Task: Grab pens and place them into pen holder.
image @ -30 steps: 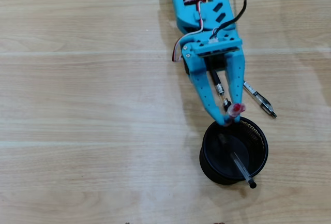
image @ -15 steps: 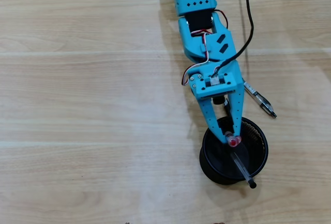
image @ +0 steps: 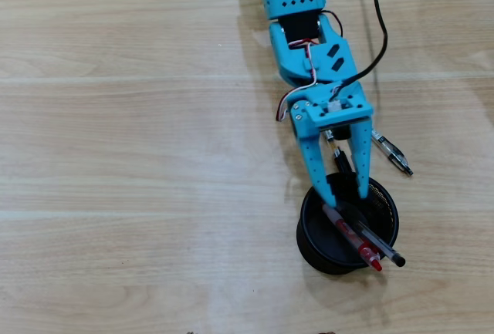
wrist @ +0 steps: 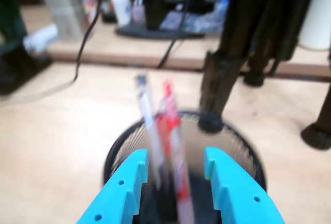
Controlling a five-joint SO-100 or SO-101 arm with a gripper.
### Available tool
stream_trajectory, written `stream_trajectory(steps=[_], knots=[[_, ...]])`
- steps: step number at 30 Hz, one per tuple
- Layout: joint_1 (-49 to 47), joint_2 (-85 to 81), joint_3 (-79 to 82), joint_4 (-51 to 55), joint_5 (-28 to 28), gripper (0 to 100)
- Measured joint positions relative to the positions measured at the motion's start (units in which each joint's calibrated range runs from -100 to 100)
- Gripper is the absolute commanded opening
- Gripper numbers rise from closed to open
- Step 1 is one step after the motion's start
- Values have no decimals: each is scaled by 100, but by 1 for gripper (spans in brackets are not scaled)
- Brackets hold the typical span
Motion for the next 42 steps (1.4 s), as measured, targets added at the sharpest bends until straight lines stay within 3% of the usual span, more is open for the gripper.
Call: stream_trajectory(steps=[3,7,11,21,38,42], knots=[[-144,-1007,912,861,308,13],[-355,-2658,2240,2868,756,13],[-363,-3123,3010,4238,861,13],[-827,-2124,2665,4470,892,13],[-692,-982,1833,4470,871,13],[-667,-660,1611,4376,882,1]])
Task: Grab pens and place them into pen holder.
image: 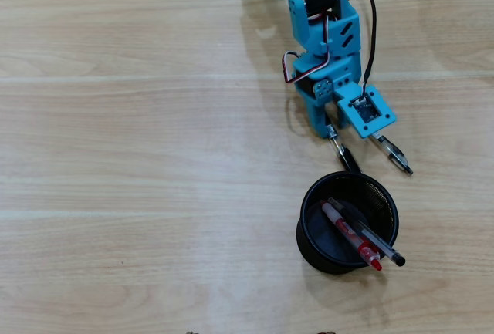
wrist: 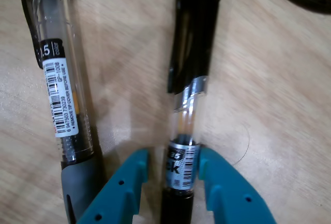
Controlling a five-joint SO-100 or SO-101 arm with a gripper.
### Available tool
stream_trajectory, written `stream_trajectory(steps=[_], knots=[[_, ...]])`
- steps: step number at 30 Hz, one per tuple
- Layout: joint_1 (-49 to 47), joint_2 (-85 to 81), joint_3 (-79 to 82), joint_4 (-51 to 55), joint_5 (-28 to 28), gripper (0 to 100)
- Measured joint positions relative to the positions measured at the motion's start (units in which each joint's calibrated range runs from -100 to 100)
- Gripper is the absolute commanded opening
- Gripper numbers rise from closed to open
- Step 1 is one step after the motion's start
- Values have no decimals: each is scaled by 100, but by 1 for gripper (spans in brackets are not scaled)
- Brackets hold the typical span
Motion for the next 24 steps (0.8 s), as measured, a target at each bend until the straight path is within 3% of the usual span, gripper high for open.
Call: stream_trajectory(steps=[15,20,22,24], knots=[[42,-906,-469,146,10,2],[68,-1566,-1930,146,10,2],[388,-1253,-3435,-78,-47,2],[574,-1083,-3816,-250,-146,2]])
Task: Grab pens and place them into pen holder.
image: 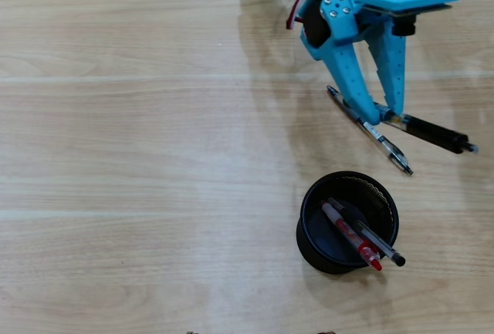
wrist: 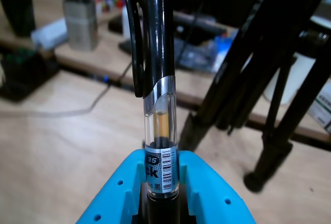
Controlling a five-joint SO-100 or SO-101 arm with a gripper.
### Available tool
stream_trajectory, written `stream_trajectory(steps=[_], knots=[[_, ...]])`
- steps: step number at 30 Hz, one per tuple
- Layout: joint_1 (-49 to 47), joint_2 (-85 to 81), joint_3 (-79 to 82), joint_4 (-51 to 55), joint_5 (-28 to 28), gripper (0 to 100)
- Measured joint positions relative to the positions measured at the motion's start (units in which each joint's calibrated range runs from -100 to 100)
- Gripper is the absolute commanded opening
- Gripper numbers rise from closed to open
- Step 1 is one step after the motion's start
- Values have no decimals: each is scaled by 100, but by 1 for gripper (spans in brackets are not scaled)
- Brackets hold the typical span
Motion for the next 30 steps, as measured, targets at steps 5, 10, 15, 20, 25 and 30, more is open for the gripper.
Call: stream_trajectory(steps=[5,10,15,20,25,30], knots=[[144,1794,-1089,-1499,-892,2],[211,2607,-1107,-1998,-1054,2],[194,2869,-1116,-2067,-1064,2],[228,2996,-1009,-2110,-1069,2],[245,3013,-575,-2179,-1090,12],[355,3047,-9,-3635,-1090,18]])
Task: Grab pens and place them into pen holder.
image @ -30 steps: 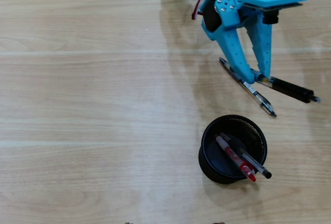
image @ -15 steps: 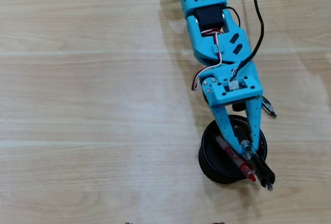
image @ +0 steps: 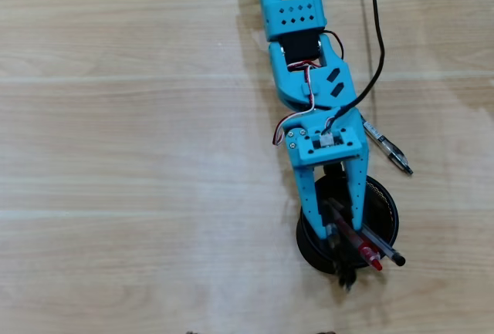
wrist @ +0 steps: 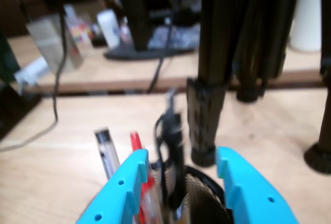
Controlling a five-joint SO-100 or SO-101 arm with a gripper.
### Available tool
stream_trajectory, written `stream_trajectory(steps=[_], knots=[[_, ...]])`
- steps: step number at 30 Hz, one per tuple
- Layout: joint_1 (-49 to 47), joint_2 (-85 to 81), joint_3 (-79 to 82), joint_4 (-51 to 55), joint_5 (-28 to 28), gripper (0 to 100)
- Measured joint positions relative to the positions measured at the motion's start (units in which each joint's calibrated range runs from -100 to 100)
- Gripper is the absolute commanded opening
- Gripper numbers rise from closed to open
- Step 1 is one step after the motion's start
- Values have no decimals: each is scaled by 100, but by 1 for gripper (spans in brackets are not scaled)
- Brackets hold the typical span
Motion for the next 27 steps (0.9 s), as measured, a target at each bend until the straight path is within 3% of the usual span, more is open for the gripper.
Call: stream_trajectory(steps=[4,8,10,12,13,15,16,19,21,27], knots=[[25,-8,699,-1146,-10,18],[59,-144,1062,-1223,31,18],[-59,-542,1142,-749,344,18],[-312,-1219,1133,293,803,18],[-650,-1964,894,1792,1424,18],[-920,-2488,567,3540,1982,18],[-1148,-2531,106,5366,2394,18],[-1275,-2184,35,7984,2587,18],[-1385,-1701,35,8725,2598,18],[-1511,-1083,9,8751,2598,18]])
